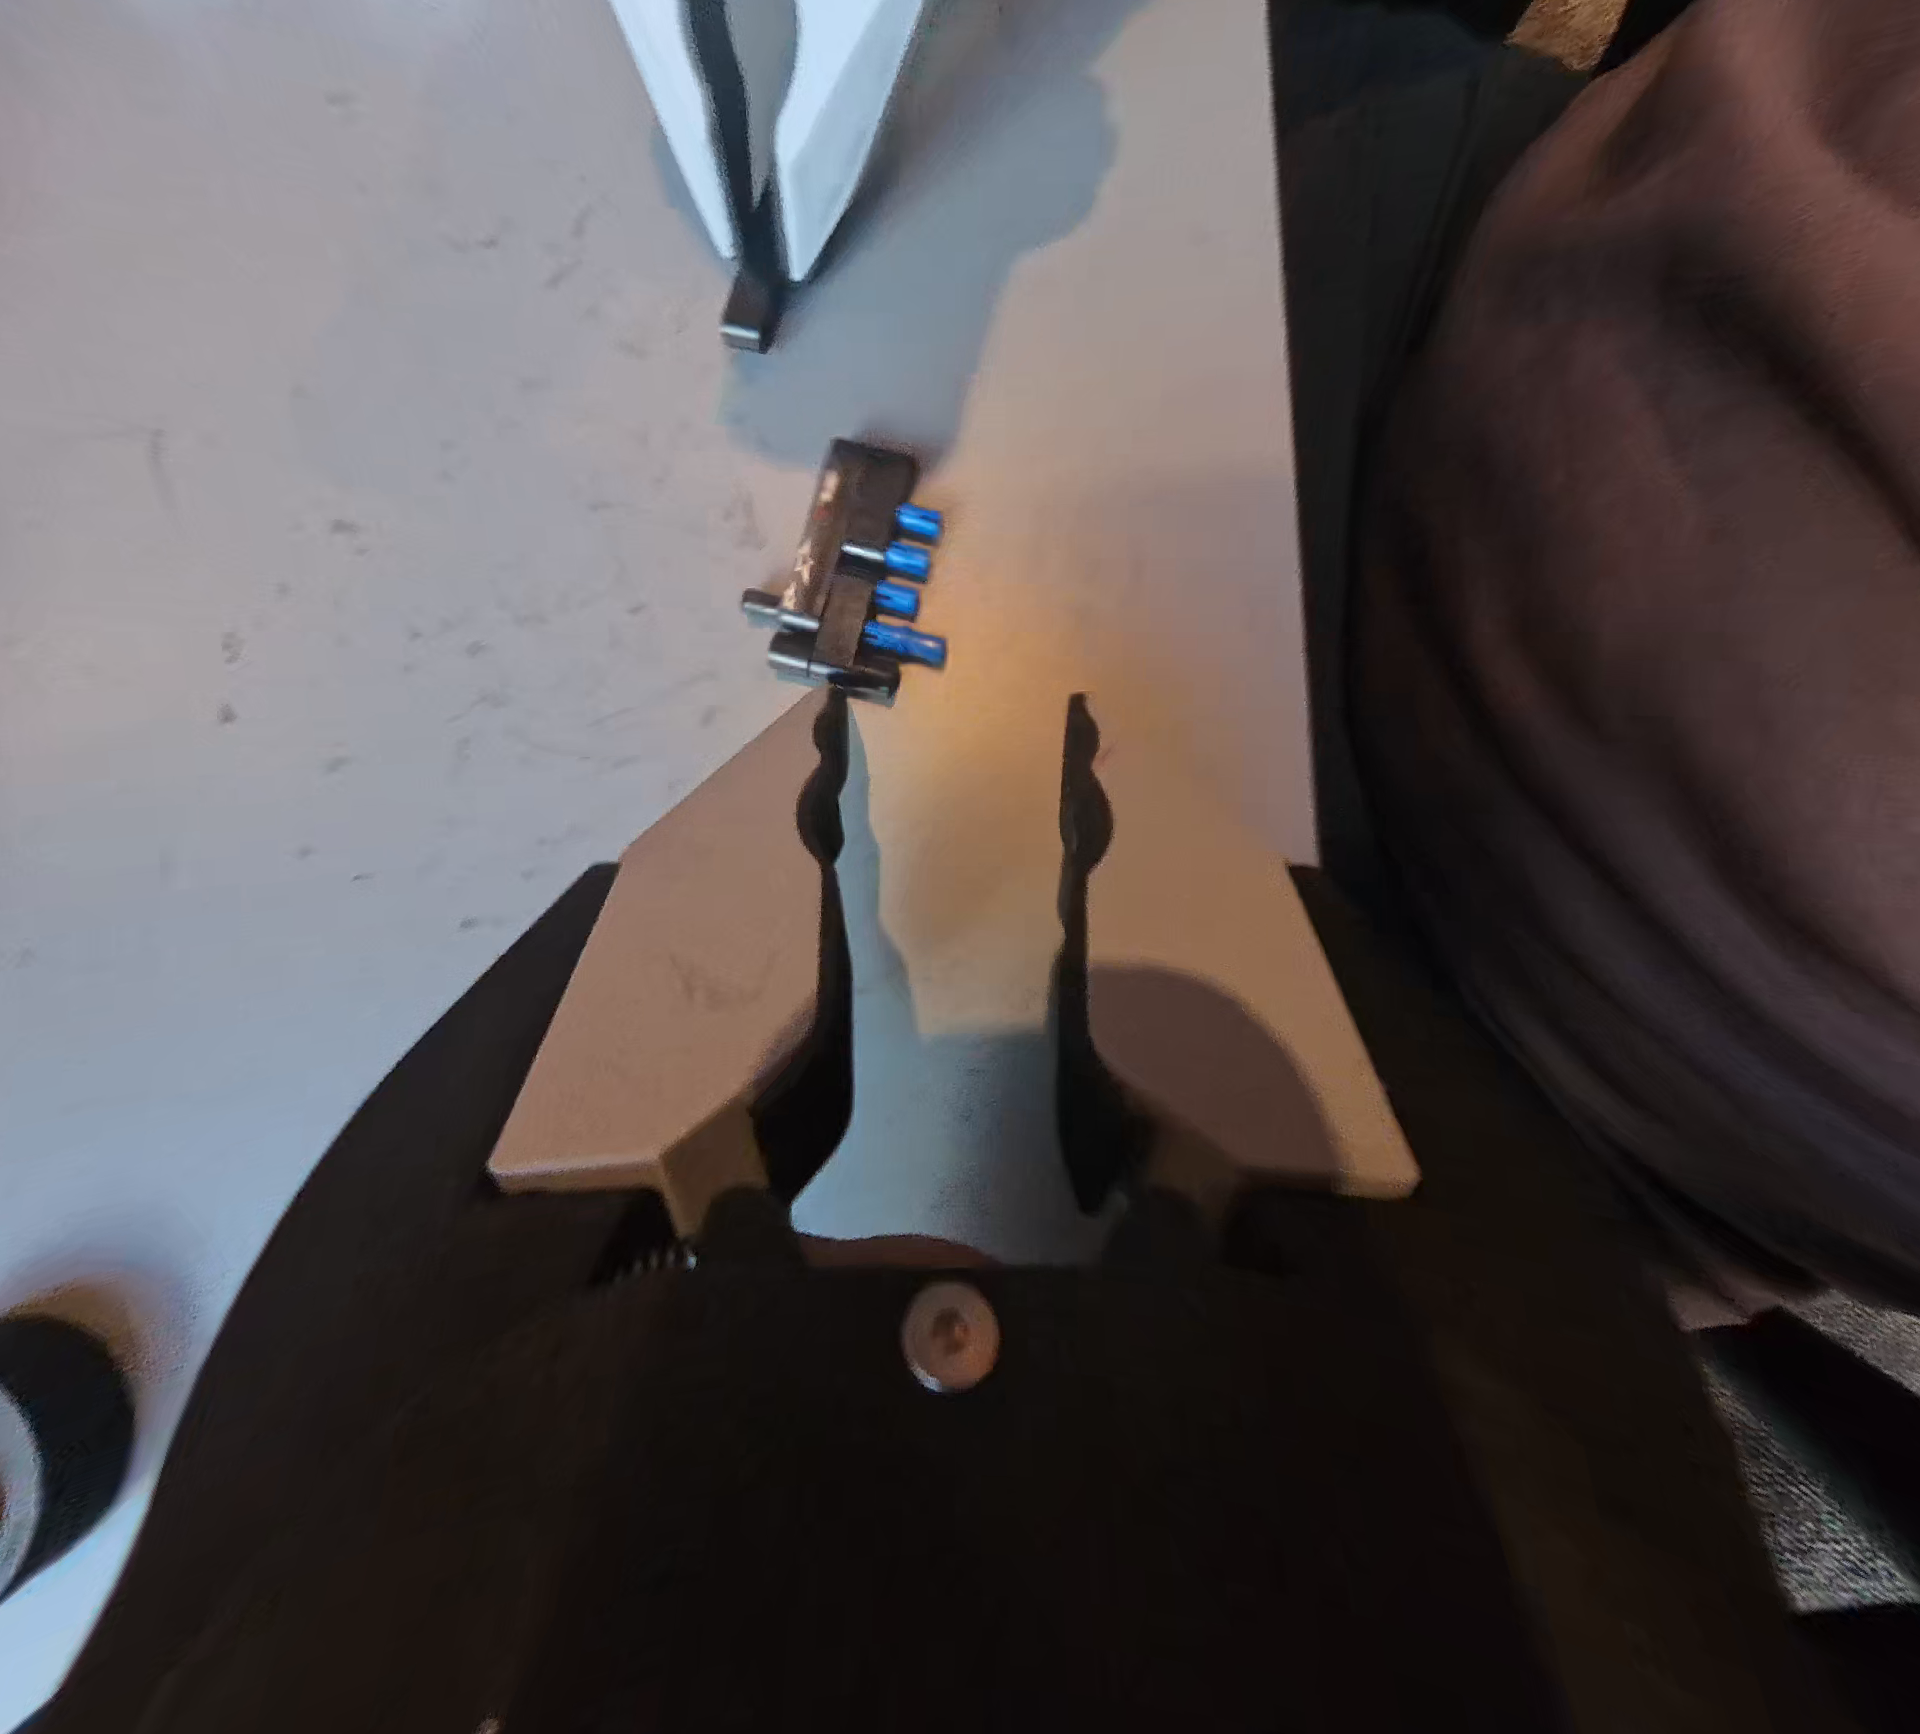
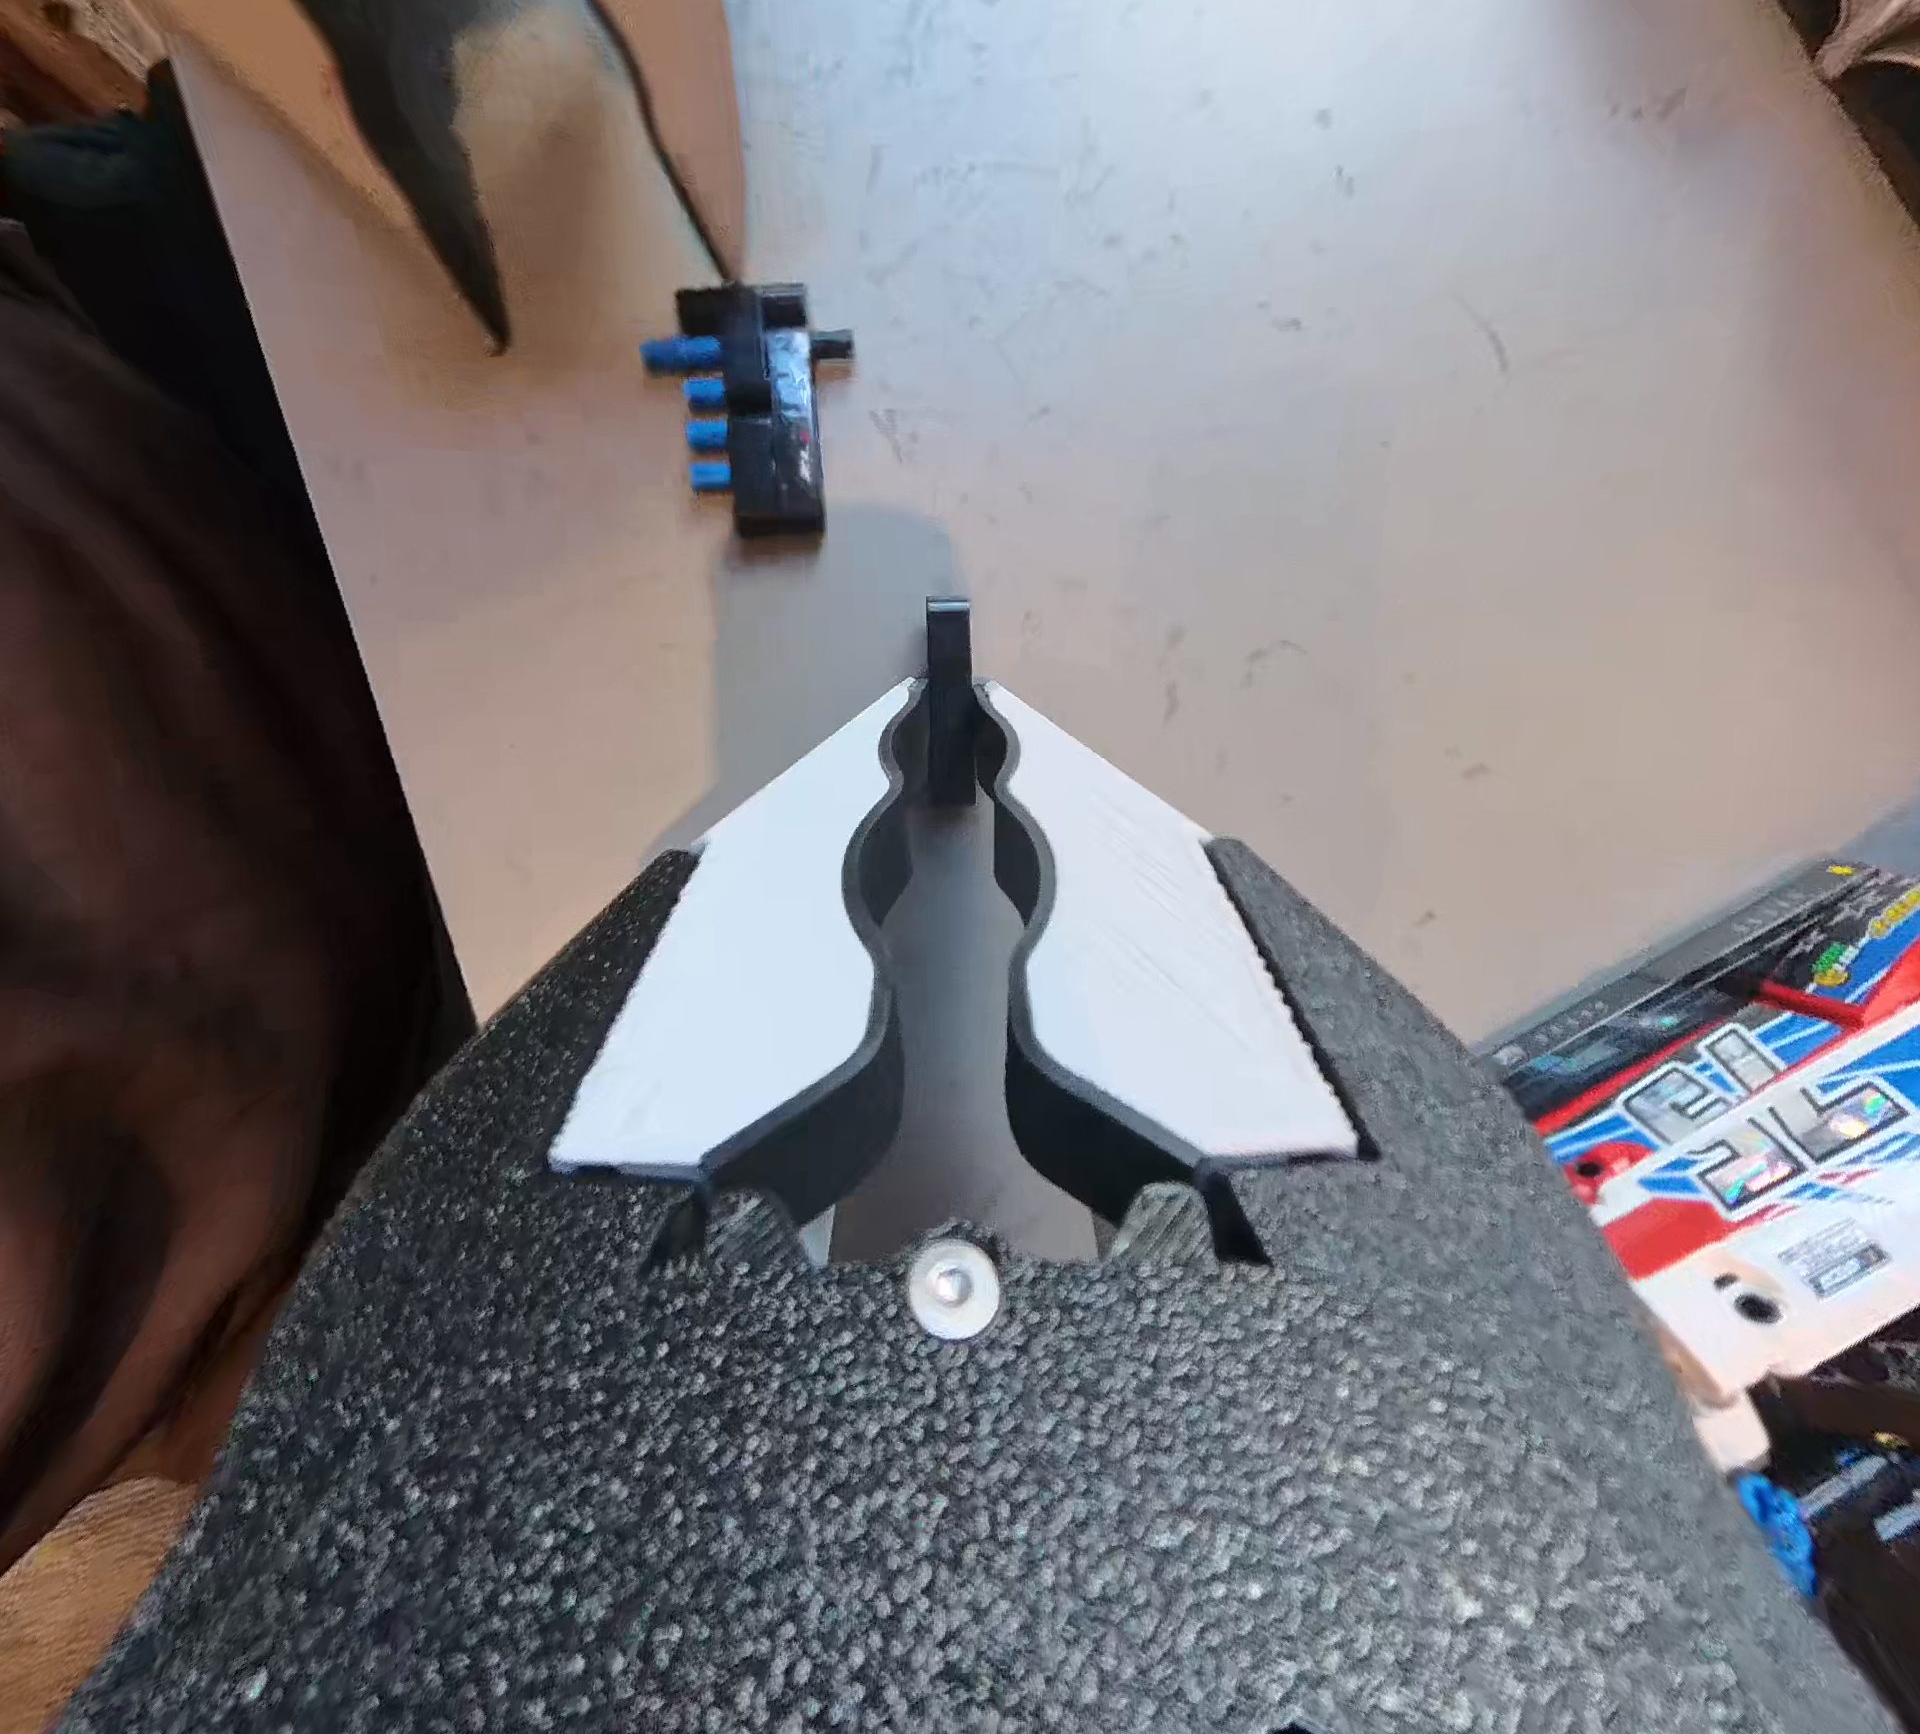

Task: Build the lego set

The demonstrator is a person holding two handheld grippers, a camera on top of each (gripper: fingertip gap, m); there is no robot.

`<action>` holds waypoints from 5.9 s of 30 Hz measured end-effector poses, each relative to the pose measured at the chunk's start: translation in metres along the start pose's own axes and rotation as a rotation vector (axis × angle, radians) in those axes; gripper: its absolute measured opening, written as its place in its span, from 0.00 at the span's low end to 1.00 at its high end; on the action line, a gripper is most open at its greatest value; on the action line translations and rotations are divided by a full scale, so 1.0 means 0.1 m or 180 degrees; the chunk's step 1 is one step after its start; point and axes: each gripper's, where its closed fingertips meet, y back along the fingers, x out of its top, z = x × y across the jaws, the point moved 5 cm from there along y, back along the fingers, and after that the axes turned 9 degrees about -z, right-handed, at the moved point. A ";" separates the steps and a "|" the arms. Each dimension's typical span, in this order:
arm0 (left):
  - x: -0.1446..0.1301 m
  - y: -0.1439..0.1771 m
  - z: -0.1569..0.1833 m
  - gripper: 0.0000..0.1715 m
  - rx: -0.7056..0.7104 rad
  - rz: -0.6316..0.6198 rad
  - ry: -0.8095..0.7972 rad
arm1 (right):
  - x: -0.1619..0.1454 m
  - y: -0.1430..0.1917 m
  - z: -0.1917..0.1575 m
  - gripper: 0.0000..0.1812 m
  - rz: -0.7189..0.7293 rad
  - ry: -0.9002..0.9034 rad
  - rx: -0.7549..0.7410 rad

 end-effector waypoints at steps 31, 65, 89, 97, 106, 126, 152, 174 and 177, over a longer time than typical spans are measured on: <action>0.59 -0.15 0.11 0.06 0.1279 0.0222 -0.0819 | 0.06 0.13 -0.34 0.05 0.0616 -0.0588 0.0771; 0.28 -0.18 -0.43 0.38 -0.0756 -0.0193 -0.1153 | -0.04 -0.04 -0.35 0.26 0.0546 -0.0224 0.0082; 0.31 -0.24 -0.24 0.27 -0.0326 0.0357 -0.0339 | 0.04 -0.08 -0.34 0.22 0.0609 -0.0312 -0.0028; 0.30 -0.24 -0.24 0.27 -0.0295 0.0368 -0.0330 | 0.04 -0.08 -0.33 0.22 0.0618 -0.0280 0.0006; 0.30 -0.24 -0.22 0.27 -0.0277 0.0369 -0.0314 | 0.05 -0.09 -0.32 0.22 0.0622 -0.0196 0.0040; 0.30 -0.24 -0.22 0.27 -0.0292 0.0377 -0.0277 | 0.07 -0.10 -0.31 0.22 0.0618 -0.0143 0.0084; 0.30 -0.24 -0.22 0.27 -0.0322 0.0379 -0.0293 | 0.07 -0.11 -0.30 0.22 0.0658 -0.0075 0.0164; 0.26 -0.22 -0.64 0.27 -0.0063 0.0392 0.0203 | -0.01 -0.05 0.19 0.23 0.0695 -0.0405 -0.0548; 0.25 -0.22 -0.65 0.27 0.0058 0.0375 0.0187 | -0.01 0.02 0.21 0.25 0.0853 -0.0523 -0.0603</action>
